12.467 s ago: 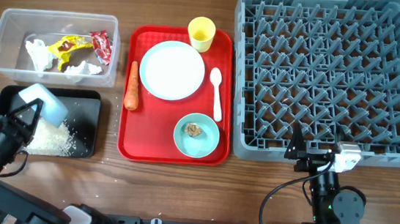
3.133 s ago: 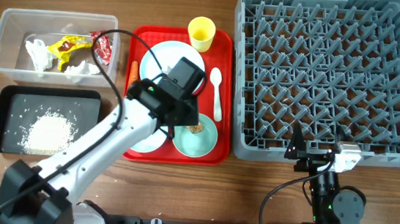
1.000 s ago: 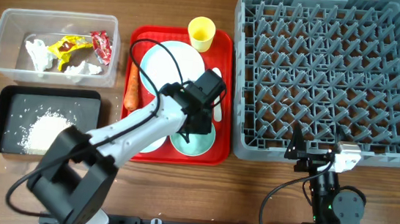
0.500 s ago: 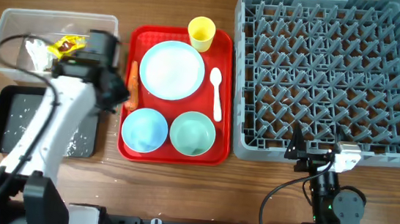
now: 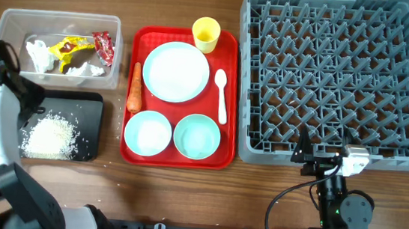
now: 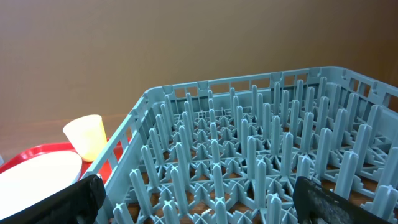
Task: Sort waste into correct bins and load items into the dishwasher rack
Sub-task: 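Carry green bowl left and tip food onto black tray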
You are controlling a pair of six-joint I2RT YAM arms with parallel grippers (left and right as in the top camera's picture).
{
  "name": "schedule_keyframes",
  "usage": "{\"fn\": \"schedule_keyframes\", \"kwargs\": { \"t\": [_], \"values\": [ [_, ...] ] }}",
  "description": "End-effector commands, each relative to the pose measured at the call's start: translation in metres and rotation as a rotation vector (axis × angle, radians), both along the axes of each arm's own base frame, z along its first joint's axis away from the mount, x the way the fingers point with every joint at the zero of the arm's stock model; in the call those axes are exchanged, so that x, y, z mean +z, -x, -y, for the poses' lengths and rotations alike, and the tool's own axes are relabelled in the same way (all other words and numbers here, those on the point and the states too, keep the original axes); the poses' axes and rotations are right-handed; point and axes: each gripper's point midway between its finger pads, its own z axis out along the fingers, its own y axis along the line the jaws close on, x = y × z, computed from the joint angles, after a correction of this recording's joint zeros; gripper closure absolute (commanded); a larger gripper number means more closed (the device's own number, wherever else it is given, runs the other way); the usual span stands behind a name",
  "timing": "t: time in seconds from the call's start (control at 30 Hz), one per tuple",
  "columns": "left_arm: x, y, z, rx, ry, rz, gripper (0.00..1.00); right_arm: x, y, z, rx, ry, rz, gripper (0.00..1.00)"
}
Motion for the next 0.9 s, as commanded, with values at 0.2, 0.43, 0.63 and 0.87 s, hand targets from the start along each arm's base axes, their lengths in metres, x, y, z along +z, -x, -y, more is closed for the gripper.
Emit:
{"fn": "schedule_keyframes", "kwargs": {
  "t": [0.2,0.43,0.63,0.87],
  "values": [
    [-0.050,0.022,-0.044,0.131,0.045,-0.094,0.57,0.001,0.000,0.001,-0.009,-0.007,0.006,0.00],
    [-0.061,0.015,-0.051,0.136,0.042,-0.079,0.35,0.001,0.000,0.001,-0.009,-0.007,0.006,0.00],
    [-0.052,0.011,-0.052,0.132,0.047,-0.065,0.26,0.001,0.000,0.001,-0.009,-0.007,0.006,0.00],
    [0.027,-0.032,-0.022,0.000,0.117,0.140,0.37,0.001,0.000,0.001,-0.009,-0.007,0.006,0.00]
  ]
}}
